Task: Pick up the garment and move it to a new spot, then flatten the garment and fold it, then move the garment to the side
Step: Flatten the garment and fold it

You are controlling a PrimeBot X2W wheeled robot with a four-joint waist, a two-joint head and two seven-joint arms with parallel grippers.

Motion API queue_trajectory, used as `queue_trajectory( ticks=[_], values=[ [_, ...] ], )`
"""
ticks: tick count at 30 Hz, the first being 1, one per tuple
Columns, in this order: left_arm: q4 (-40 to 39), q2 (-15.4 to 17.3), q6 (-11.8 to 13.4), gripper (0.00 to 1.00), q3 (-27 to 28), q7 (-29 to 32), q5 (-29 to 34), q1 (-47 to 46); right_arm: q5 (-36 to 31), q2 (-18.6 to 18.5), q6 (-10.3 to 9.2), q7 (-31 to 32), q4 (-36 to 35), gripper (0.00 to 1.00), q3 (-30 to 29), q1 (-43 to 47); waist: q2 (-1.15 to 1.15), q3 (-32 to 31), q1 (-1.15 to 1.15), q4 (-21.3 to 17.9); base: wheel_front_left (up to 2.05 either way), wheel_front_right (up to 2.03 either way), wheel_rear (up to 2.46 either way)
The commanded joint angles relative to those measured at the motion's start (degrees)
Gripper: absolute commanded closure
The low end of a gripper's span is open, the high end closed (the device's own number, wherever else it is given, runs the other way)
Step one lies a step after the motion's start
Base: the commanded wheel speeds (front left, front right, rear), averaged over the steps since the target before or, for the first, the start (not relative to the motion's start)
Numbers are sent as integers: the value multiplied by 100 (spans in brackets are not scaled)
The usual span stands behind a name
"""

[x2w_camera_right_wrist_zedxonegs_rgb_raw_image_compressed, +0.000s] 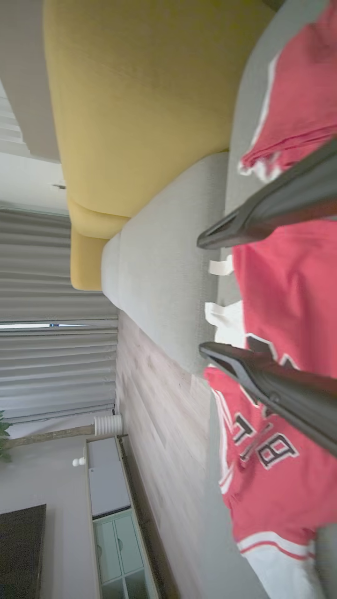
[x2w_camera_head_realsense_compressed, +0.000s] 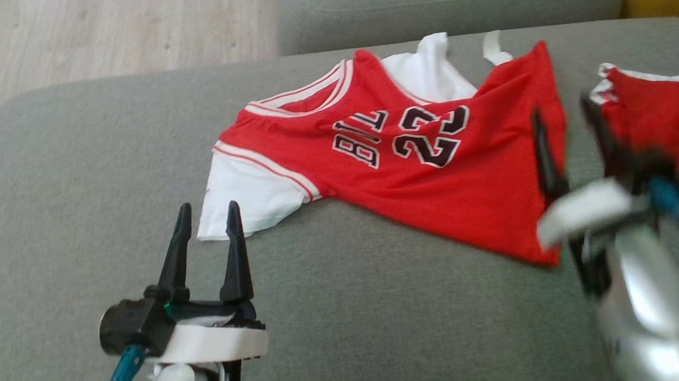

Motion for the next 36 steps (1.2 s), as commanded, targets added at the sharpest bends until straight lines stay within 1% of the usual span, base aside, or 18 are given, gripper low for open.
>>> queue_trajectory(
  ticks=[1,5,10,16,22,26,31,34,36],
  values=[
    [-240,16,15,0,265,-46,59,-59,135,84,-5,-60,-417,0,204,244,0,-98,0,-112,0,0,0],
    [-255,16,-4,0,296,-46,82,22,635,95,-5,-61,-917,0,540,1225,0,-184,0,-193,0,0,0],
    [-251,16,-15,0,303,-46,105,131,879,97,-5,-61,-1275,0,811,1964,0,-250,0,-263,0,0,0],
    [-203,16,-39,0,301,-46,130,204,961,97,-5,-62,-1433,0,905,2174,0,-274,0,-324,0,0,0],
    [-188,16,-53,0,281,-46,143,208,973,98,-5,-62,-1547,0,808,2158,0,-279,0,-326,0,0,0],
    [-184,16,-63,0,245,-46,146,199,886,98,-5,-61,-1300,0,654,2144,0,-257,0,-292,0,0,0],
    [-156,16,-75,0,172,-46,141,172,925,98,-5,79,-786,0,399,1997,0,-178,0,-196,0,0,0],
    [-137,16,-80,0,145,-46,138,136,1011,98,-5,197,-387,0,272,1848,0,-95,0,-121,0,0,0],
    [-126,16,-83,0,120,-46,130,104,1255,98,-5,285,-72,0,245,1729,0,-32,0,-65,0,0,0]
  ],
)
